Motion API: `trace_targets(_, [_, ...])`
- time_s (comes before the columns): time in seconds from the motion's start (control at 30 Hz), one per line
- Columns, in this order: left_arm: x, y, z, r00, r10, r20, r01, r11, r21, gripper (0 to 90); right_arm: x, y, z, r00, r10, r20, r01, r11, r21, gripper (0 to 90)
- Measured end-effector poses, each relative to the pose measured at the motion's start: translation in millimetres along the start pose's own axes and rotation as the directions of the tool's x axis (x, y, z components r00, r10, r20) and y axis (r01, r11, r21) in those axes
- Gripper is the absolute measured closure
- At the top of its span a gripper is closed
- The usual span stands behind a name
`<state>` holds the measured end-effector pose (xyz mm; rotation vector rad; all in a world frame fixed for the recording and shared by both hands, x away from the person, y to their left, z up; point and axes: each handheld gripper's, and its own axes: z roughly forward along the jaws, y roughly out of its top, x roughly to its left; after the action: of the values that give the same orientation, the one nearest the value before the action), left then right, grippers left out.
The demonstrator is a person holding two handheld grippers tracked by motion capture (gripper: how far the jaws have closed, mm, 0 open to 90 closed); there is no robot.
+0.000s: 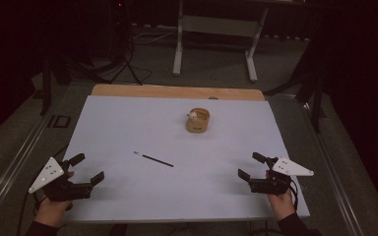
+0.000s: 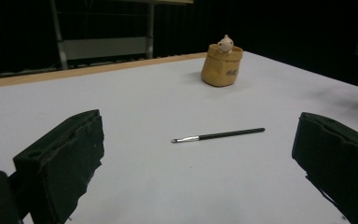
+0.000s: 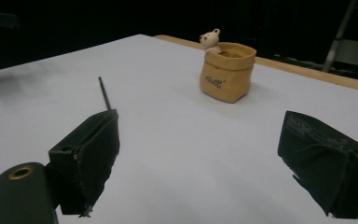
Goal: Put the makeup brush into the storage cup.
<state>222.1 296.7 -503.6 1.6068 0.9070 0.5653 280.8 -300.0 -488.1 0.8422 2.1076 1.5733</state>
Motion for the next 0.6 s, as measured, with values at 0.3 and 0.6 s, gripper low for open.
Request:
trace_targets(0.3, [-0.2,-2.4,3.8,0.9998,-0.005,0.018,0.004,0.9998,0.021,2.0,3.7,1.5,1.5,0.9998,-0.010,-0.014,0.010,1.000,0.008,12.7])
trace_targets(0.6, [-1.4,-1.8,4.3,0.9997,-0.006,0.026,0.005,0.9997,0.025,2.1,5.6,3.8,0.5,0.9997,-0.026,-0.001,0.026,1.000,0.003,12.8])
